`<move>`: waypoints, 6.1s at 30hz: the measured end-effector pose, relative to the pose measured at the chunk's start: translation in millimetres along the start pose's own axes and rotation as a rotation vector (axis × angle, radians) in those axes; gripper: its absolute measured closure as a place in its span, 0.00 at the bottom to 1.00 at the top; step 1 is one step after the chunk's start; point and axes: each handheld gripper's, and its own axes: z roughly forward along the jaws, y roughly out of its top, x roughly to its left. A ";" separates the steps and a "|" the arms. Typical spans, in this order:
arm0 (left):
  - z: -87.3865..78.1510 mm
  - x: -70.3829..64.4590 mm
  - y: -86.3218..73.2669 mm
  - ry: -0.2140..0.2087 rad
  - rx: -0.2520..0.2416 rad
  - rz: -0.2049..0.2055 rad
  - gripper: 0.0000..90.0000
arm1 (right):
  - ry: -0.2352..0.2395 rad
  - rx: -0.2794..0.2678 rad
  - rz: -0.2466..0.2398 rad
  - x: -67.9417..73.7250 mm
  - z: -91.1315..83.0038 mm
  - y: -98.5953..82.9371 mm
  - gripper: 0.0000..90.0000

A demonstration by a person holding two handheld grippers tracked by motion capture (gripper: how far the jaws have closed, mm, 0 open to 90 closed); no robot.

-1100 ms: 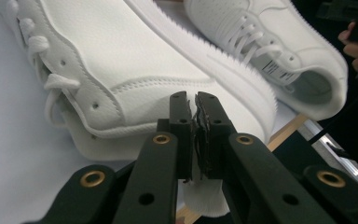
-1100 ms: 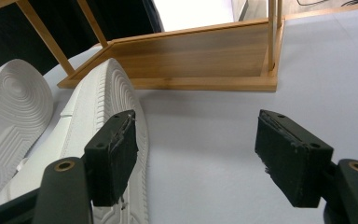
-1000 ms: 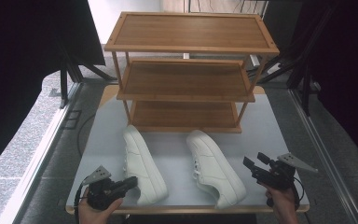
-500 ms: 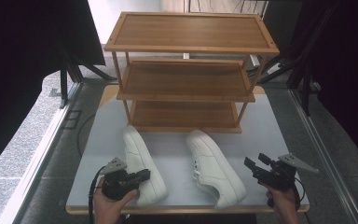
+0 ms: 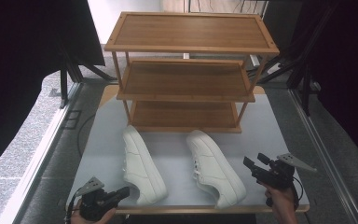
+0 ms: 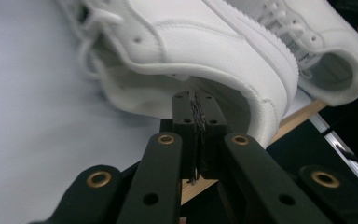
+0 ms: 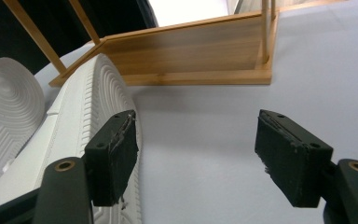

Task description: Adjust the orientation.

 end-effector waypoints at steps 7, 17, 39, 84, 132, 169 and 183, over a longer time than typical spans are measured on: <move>20.5 -20.6 28.7 -0.023 0.014 0.085 0.99 | -0.003 0.000 0.001 -2.4 0.1 -0.7 0.33; 70.0 -45.0 67.8 -0.074 0.032 0.130 0.97 | -0.015 -0.016 0.017 -8.3 -6.1 0.3 0.33; 113.3 -48.1 78.3 -0.089 0.109 0.163 1.00 | -0.036 -0.020 -0.015 -1.0 -7.7 -0.8 0.33; 31.6 -0.5 78.1 -0.217 -0.115 0.033 0.56 | 0.272 0.079 -0.353 91.8 -17.6 2.2 0.92; 44.7 0.7 78.8 -0.223 -0.052 -0.009 0.52 | 0.085 0.078 -0.268 60.5 -19.9 -4.4 0.88; 33.2 6.9 82.4 -0.227 -0.085 -0.034 0.50 | 0.176 0.088 -0.229 32.8 -40.1 8.0 0.71; 33.3 18.5 82.6 -0.214 -0.102 -0.071 0.50 | 0.147 0.061 -0.205 22.5 -47.6 9.0 0.68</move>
